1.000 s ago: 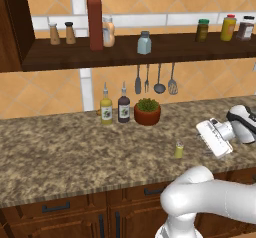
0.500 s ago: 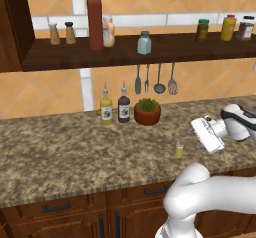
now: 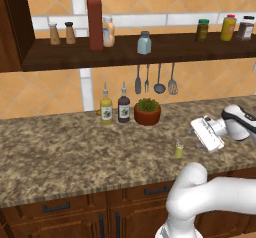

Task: Put the shaker and condiment bottle from the counter next to their counterparts in the cabinet.

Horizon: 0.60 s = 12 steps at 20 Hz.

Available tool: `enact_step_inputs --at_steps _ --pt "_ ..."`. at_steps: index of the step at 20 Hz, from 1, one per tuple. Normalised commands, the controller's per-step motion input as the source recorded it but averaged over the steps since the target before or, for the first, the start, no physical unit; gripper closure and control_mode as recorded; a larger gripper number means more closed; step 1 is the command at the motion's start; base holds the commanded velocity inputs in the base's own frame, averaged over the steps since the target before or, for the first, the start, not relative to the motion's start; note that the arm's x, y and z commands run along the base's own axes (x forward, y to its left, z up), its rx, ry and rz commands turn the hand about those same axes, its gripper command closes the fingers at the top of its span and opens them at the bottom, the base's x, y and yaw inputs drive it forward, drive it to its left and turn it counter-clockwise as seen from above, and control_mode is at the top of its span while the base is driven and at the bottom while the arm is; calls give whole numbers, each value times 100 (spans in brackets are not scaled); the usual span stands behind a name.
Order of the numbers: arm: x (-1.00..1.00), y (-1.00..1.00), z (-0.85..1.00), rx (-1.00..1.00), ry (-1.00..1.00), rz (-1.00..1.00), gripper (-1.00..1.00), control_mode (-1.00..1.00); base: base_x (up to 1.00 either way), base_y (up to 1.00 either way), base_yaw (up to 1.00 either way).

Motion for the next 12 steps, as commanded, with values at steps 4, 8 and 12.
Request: enact_step_inputs --at_steps 4,8,12 --pt "-24 0 -18 0 0 0 -100 -100 0 0 0" --pt "-7 0 -2 0 0 0 -100 -100 0 0 0" --pt "0 4 0 0 0 0 -100 -100 0 0 0"
